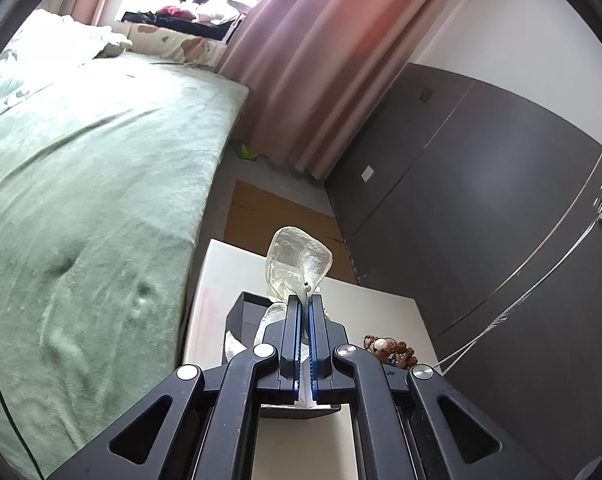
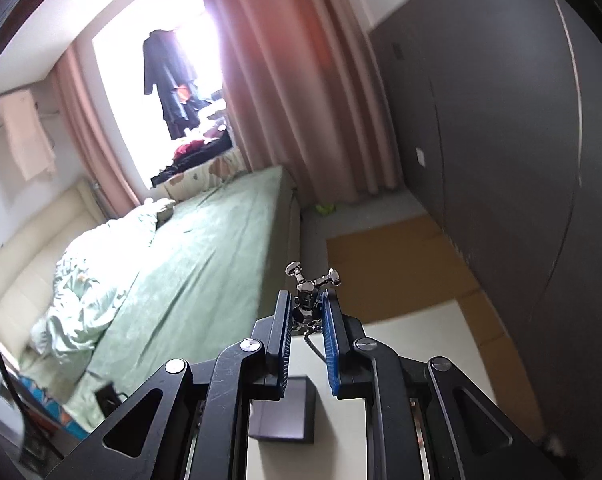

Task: Organize jewelry
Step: 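Lower the bag into the black box with the left while the right drops the pendant in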

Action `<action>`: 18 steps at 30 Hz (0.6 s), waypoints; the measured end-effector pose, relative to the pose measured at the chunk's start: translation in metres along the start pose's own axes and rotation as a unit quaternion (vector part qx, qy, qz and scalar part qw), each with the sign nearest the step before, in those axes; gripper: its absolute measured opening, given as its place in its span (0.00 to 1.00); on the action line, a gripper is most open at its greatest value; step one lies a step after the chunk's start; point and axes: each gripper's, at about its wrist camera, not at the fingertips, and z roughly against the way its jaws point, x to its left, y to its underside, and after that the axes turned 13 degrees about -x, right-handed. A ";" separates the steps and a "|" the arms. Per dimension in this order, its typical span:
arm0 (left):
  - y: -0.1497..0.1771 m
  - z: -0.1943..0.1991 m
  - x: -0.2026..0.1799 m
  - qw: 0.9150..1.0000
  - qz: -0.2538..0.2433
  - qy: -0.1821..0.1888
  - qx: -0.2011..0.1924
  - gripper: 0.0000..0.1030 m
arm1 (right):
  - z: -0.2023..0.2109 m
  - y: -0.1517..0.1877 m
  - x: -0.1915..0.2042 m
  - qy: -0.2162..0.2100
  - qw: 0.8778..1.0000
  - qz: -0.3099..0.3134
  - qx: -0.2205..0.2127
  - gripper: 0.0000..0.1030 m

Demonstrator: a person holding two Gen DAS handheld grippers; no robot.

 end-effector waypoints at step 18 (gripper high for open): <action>-0.014 0.002 0.027 0.999 0.031 -0.012 -0.019 0.02 | -0.015 -0.032 0.096 -0.033 0.995 0.092 -0.018 0.16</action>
